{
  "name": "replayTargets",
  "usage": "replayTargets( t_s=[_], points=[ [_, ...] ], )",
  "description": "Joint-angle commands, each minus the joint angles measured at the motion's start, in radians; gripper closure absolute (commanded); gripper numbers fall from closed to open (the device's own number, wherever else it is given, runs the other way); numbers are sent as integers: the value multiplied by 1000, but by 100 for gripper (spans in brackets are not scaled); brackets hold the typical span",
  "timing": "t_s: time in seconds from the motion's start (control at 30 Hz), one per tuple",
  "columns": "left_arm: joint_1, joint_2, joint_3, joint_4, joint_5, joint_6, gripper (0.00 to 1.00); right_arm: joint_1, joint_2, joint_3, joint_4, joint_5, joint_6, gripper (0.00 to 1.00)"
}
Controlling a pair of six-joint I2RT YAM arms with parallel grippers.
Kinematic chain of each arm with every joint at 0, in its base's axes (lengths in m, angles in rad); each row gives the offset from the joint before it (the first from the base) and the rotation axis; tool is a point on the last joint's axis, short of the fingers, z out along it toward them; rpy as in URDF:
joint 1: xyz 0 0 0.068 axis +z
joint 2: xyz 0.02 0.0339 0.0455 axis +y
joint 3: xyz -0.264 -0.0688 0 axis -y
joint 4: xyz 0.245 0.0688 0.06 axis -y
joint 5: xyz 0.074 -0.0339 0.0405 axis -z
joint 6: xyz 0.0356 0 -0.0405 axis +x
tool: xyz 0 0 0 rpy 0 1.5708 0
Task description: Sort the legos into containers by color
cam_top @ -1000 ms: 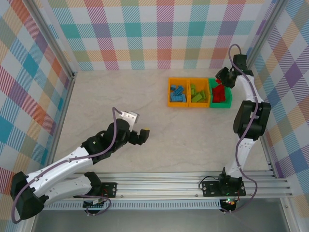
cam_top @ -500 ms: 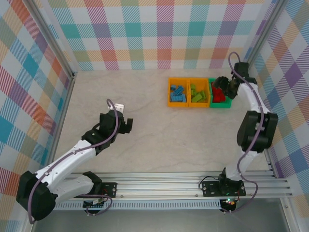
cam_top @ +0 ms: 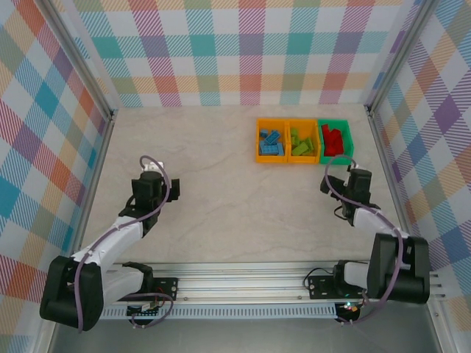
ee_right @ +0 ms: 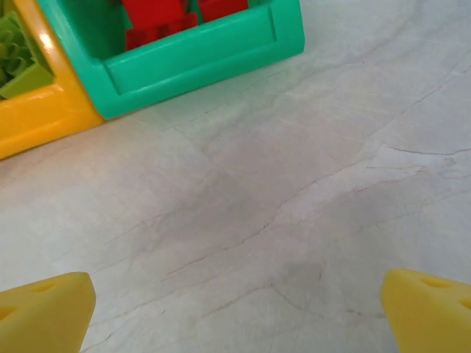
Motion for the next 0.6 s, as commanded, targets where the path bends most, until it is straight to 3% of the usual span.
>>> replayTargets(
  t_s=[0.0,0.07,0.17,0.23,0.27,0.33,0.47,0.57],
  points=[
    [50,17,-66,203,101,-5,0,32,92,22,279,16,-44,0],
    [83,39,-110,308,155,-27,0,64,163,8,416,17,-80,0],
    [121,101,-131,418,200,-27,0,160,227,22,487,78,-186,0],
    [138,156,-127,479,223,-23,0,119,228,-51,604,11,-157,0],
    [144,186,-122,516,245,-18,0,116,281,-98,781,23,-160,0],
    [155,262,-104,603,271,-24,0,117,245,-67,652,37,-144,0],
    [180,463,-18,635,318,-47,0,129,249,-70,660,56,-154,0],
    [185,471,-52,702,346,-41,0,128,247,-66,652,43,-159,0]
  ],
)
